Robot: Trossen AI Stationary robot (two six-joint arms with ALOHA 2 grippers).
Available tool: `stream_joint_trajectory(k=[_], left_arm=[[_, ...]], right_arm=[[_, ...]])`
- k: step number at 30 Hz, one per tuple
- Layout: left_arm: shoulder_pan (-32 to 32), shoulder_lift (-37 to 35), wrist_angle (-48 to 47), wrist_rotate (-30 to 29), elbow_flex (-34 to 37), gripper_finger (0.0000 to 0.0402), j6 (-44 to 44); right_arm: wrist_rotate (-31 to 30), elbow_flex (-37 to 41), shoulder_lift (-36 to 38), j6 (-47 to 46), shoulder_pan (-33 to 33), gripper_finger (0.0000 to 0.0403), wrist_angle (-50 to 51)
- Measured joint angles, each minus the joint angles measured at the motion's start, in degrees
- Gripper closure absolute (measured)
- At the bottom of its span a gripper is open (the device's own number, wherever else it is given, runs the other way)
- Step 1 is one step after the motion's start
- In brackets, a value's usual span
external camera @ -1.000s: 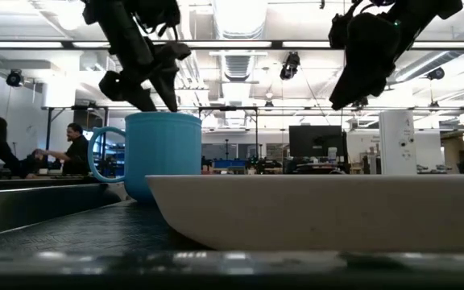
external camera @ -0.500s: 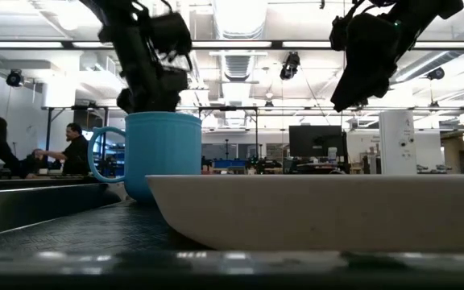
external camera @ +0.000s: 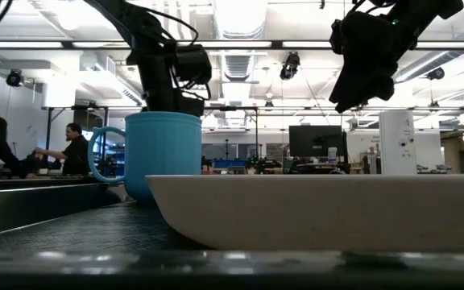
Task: Set up tray
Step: Put the black bowl on the white plate
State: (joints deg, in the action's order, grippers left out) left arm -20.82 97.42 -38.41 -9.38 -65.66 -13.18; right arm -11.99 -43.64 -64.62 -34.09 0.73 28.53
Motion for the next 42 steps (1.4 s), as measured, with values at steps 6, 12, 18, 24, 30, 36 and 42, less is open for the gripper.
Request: stream_joint_trajectory(k=[6, 12, 18, 24, 30, 36, 42], left_arm=[[-0.02, 1.38, -0.09, 0.07, -0.12, 0.0250, 0.67], [0.18, 0.40, -0.67, 0.40, -0.12, 0.0372, 0.66], [2.62, -3.81, -3.75, 2.05, -1.04, 0.0399, 0.45], [11.00, -9.58, -7.12, 2.04, -8.15, 0.0400, 1.81], [24.06, -9.20, -6.68, 1.27, -21.97, 0.0401, 2.14], [32.69, 1.22, -10.83, -2.21, -37.06, 0.0401, 2.10], [35.14, 14.13, -19.72, -0.24, -53.47, 0.0401, -1.07]], right_arm=[[0.00, 0.00, 0.00, -2.16, 0.00, 0.0232, 0.00], [0.02, 0.02, 0.09, -3.93, 0.00, 0.0232, -0.02], [0.00, 0.02, 0.49, -5.35, -0.02, 0.0232, -0.10], [-0.14, 0.02, 3.50, -3.02, -0.02, 0.0243, -0.07], [-7.69, 0.02, 9.99, -2.13, 0.00, 0.0263, 2.99], [-15.45, 0.04, 17.20, -4.17, -0.06, 0.0280, 8.50], [-16.04, 0.04, 22.54, -7.19, -0.24, 0.0285, 12.52]])
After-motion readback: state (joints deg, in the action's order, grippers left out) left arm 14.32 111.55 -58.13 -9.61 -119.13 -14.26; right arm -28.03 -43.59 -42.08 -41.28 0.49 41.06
